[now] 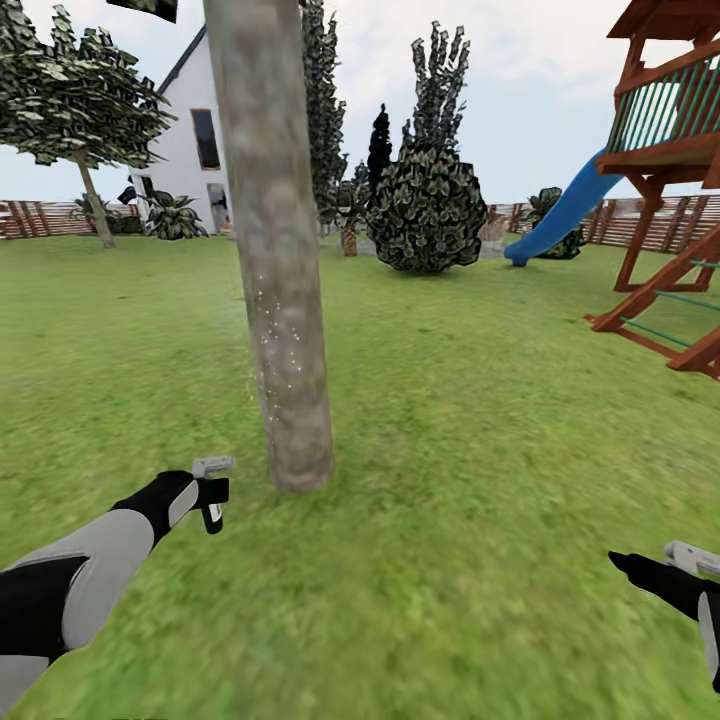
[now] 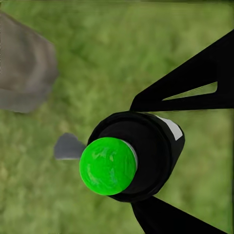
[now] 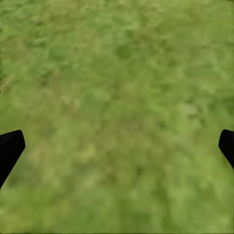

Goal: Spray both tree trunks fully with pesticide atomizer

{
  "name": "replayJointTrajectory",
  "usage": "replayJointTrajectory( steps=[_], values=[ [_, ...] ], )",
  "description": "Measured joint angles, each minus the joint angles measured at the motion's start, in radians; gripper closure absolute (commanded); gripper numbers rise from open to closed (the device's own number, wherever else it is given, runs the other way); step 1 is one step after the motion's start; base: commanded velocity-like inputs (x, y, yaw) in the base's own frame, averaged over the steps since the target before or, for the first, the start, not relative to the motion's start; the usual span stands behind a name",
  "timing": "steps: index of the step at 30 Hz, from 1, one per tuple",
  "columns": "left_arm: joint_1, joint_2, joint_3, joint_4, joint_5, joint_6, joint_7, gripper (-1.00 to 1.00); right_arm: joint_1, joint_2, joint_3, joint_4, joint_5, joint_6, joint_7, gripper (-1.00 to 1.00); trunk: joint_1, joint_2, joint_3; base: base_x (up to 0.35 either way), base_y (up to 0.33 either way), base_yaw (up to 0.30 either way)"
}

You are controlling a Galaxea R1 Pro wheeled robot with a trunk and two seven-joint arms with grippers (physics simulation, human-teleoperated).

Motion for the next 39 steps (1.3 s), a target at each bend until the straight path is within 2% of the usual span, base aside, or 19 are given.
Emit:
replayJointTrajectory(
  steps=[5, 9, 16, 28, 39],
  values=[
    [0.000, -0.002, 0.000, 0.000, 0.000, 0.000, -0.001, 1.00, 0.000, 0.000, 0.000, 0.000, 0.000, 0.000, 0.000, -1.00, 0.000, 0.000, 0.000, 0.139, -0.317, 0.207],
    [0.000, -0.021, 0.000, 0.000, 0.000, 0.000, -0.001, 1.00, 0.000, 0.000, 0.000, 0.000, 0.000, 0.000, 0.000, -1.00, 0.000, 0.000, 0.000, 0.144, -0.317, 0.162],
    [0.000, -0.023, 0.000, 0.000, 0.000, 0.000, -0.001, 1.00, 0.000, 0.000, 0.000, 0.000, 0.000, 0.000, 0.000, -1.00, 0.000, 0.000, 0.000, 0.108, -0.318, 0.046],
    [0.000, -0.034, 0.000, 0.000, 0.000, 0.000, -0.001, 1.00, 0.000, 0.000, 0.000, 0.000, 0.000, -0.001, 0.000, -1.00, 0.000, 0.000, 0.000, 0.002, -0.323, 0.240],
    [0.000, -0.036, 0.000, 0.000, 0.000, -0.001, -0.001, 1.00, 0.000, 0.000, 0.000, 0.000, 0.000, -0.001, 0.000, -1.00, 0.000, 0.000, 0.000, 0.000, -0.323, 0.029]
  ],
)
